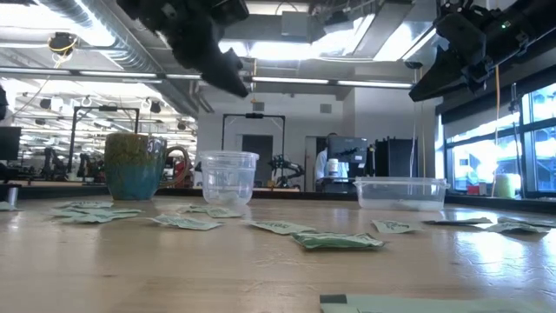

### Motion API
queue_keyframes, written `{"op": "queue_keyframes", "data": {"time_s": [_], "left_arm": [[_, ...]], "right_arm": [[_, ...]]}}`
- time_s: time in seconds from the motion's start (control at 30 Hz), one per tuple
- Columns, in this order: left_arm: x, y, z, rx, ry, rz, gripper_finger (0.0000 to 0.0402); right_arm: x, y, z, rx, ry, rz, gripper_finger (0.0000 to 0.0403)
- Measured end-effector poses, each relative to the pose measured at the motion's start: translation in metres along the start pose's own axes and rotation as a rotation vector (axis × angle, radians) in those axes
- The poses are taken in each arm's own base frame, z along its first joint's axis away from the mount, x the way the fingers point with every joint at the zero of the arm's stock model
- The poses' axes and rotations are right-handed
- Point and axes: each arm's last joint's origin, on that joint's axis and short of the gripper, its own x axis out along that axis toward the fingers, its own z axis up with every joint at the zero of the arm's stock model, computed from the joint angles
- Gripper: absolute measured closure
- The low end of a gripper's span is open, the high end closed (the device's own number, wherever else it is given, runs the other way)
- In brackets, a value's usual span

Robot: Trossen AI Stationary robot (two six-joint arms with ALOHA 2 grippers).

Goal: Pick and place items into bin
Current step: Put the white stevia packet into the left transparent bin

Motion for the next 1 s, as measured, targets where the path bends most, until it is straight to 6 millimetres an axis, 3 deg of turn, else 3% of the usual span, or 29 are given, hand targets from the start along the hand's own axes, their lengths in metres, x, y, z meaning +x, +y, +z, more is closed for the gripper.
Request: {"op": "queue_keyframes", "data": {"time_s": [0.17, 0.4, 0.77, 1.0], "left_arm": [[0.028, -0.014, -0.011, 0.004, 0.115, 0.023, 0.024], [0.052, -0.013, -0.035, -0.047, 0.328, 0.256, 0.0235], [0.089, -0.009, -0.062, -0.112, 0.502, 0.252, 0.0235], [0.096, -0.001, -0.07, -0.163, 0.547, 0.188, 0.0238]], "right_arm": [[0.0, 0.0, 0.0, 0.001, -0.001, 0.0, 0.0336], [0.0, 0.0, 0.0, 0.001, -0.001, 0.0, 0.0336], [0.0, 0.0, 0.0, 0.002, -0.001, 0.0, 0.0336], [0.0, 0.0, 0.0, 0.002, -0.001, 0.0, 0.0336]]}}
